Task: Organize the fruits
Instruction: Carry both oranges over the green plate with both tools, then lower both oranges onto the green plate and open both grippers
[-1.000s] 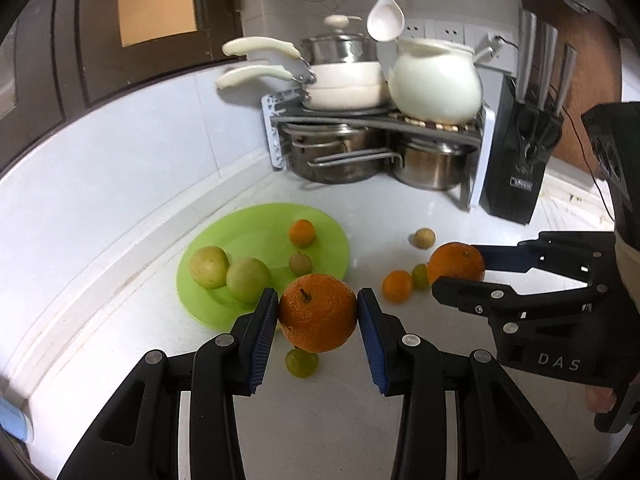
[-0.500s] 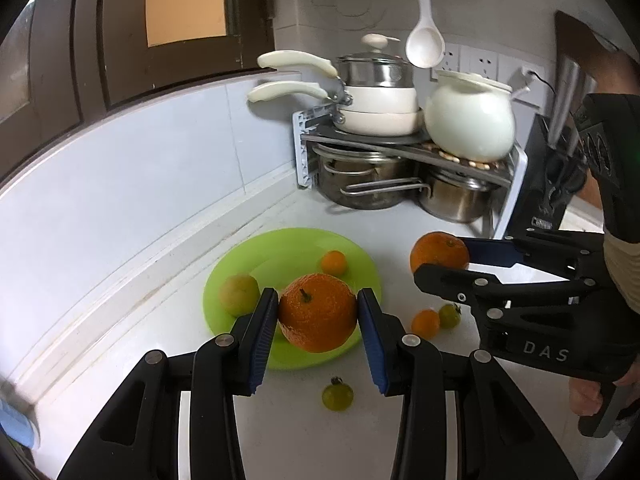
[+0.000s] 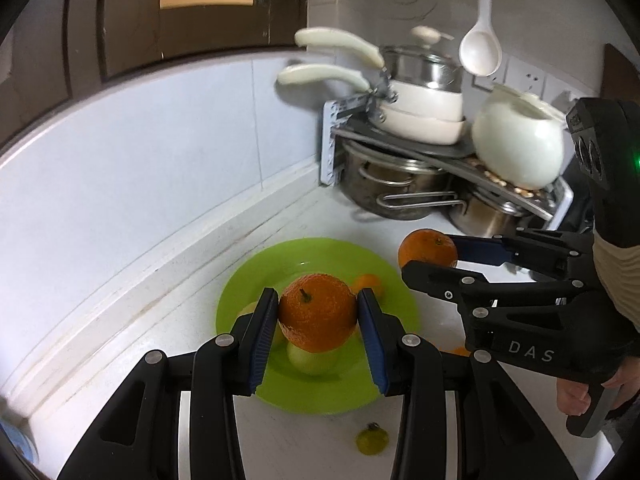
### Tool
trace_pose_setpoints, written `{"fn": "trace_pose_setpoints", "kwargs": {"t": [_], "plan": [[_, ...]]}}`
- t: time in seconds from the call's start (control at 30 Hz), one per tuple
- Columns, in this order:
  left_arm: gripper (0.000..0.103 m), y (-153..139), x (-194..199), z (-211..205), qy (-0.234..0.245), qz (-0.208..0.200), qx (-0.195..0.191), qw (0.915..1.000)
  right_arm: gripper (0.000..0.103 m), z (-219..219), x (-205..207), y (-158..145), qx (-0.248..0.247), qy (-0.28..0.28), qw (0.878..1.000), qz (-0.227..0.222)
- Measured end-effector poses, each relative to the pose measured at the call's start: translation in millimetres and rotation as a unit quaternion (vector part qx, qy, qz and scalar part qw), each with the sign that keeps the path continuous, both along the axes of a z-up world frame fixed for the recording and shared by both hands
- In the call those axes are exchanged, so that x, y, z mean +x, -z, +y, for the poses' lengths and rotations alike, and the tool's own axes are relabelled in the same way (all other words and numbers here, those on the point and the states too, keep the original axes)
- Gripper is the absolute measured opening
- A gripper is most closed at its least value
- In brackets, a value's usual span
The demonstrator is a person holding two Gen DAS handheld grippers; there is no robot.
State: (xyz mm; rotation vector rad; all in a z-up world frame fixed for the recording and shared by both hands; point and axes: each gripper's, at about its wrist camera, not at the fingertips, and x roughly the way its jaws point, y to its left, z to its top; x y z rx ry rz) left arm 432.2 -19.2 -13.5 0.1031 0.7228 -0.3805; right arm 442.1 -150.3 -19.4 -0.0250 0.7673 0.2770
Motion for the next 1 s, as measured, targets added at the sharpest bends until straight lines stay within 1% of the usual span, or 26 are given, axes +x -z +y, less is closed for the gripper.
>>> {"fn": "trace_pose_setpoints", "kwargs": {"t": [0.17, 0.57, 0.67, 0.87, 1.0], "plan": [[0.040, 13, 28, 2, -0.006, 0.023, 0.009, 0.9997, 0.044, 5, 26, 12, -0.018, -0.006, 1.000, 0.021], [0.040, 47, 86, 3, -0.025, 0.063, 0.043, 0.9968, 0.044, 18, 87, 45, -0.045, -0.012, 0.996, 0.077], [0.040, 54, 95, 2, -0.027, 0.068, 0.056, 0.9957, 0.044, 18, 96, 53, -0.044, -0.007, 0.995, 0.089], [0.041, 67, 109, 1, -0.028, 0.087, 0.056, 0.9942, 0.044, 19, 104, 70, -0.042, -0.004, 0.993, 0.111], [0.041, 75, 115, -1, -0.019, 0.104, 0.061, 0.9925, 0.044, 22, 107, 76, -0.045, -0.009, 0.992, 0.119]]}}
